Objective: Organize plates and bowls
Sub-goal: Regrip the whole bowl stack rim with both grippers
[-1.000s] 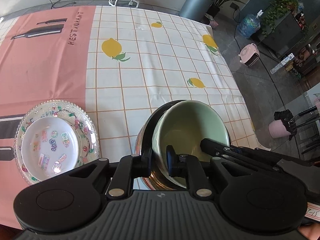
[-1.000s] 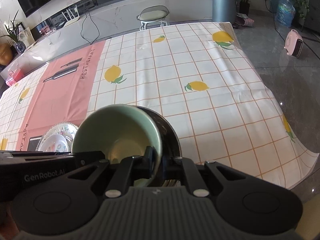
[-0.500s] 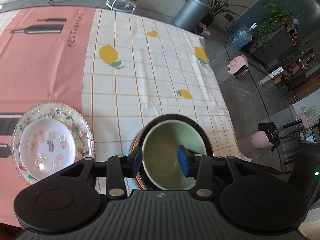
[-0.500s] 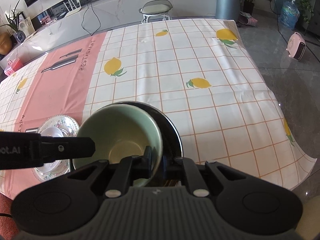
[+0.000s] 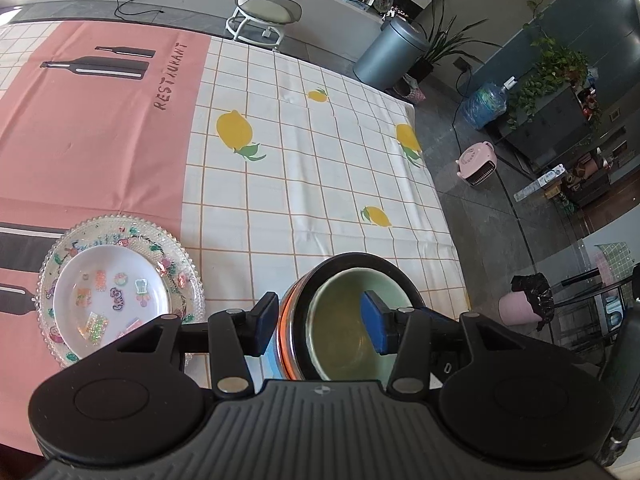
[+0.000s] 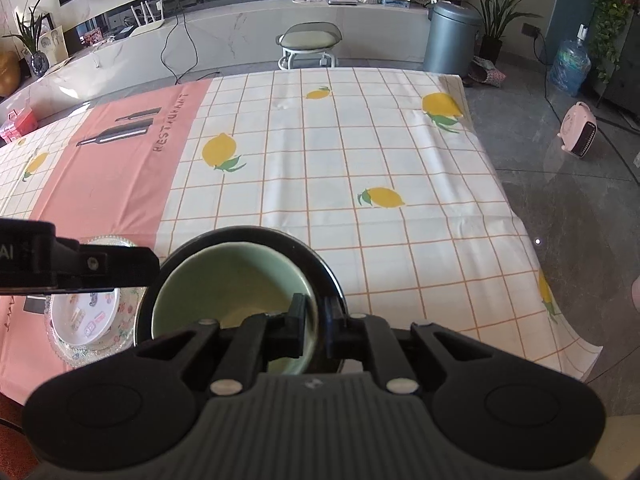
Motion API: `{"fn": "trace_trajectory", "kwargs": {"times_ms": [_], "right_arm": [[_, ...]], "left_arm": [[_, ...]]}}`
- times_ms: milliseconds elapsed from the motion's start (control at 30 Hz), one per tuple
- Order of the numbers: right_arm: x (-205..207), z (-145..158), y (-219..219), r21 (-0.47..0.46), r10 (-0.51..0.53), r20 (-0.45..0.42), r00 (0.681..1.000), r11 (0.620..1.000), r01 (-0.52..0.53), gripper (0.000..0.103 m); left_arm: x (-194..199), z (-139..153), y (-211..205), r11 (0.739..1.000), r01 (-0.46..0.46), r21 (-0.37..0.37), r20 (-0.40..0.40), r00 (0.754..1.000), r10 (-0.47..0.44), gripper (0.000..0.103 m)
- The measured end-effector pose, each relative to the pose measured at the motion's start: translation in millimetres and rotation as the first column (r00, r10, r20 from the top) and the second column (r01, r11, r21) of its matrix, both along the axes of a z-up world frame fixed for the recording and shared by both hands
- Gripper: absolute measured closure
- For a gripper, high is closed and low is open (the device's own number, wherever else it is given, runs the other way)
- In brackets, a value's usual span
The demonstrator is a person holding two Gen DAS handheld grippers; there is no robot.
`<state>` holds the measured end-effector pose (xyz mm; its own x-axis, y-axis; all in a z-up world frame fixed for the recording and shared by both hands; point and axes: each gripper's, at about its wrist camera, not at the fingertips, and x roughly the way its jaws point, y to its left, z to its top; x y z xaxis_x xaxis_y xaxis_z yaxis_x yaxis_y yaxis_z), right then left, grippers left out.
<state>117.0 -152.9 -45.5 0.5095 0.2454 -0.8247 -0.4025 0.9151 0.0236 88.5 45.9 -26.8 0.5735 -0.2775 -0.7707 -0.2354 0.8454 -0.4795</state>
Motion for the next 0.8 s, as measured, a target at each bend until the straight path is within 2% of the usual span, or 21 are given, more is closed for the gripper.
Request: {"fn": "trace_trajectory", "kwargs": {"times_ms": [67,133,200,267,367,467,667,800], "right_arm": [[-2,7,-4,0.023,-0.005,0.015,1.000,1.000,0.005,0.095],[-4,13,-9,0.053,-0.014,0.035,0.999,0.999,0.012,0.090],[-7,18,-15,0.085,-0.036,0.051,0.998,0.996,0.031,0.069],[-9,21,-22,0.115,-0.069,0.055,0.996,0.991,0.063,0.067],[-9,19,-36,0.168,-0.140,0.036,0.990,0.977,0.132,0.053],[-6,9,-51,0.219,-0.214,-0.017,0.977,0.953,0.212,0.039],[-3,-25,-66,0.293,-0.273,-0.193,0.942,0.901,0.321,0.038],[-5,-41,-65,0.349,-0.268,-0.265,0.926,0.868,0.352,0.037]], "left_arm": [[-3,1,-1,1.000,0.008,0.027,0.015,1.000,-0.009,0.047],[-7,4,-6,0.996,0.024,0.086,0.041,0.999,-0.027,0.044],[-10,8,-10,0.990,0.039,0.139,0.076,0.996,-0.050,0.038],[-14,11,-10,0.987,0.048,0.151,0.105,0.992,-0.064,0.034],[-17,10,-8,0.992,0.046,0.119,0.136,0.989,-0.062,0.022],[-17,2,-4,0.995,0.023,0.098,0.119,0.992,-0.035,0.020],[-15,-22,5,1.000,-0.010,0.006,0.054,0.999,0.010,0.020],[-14,-34,7,0.999,-0.012,-0.039,0.040,0.999,0.013,0.020]]}}
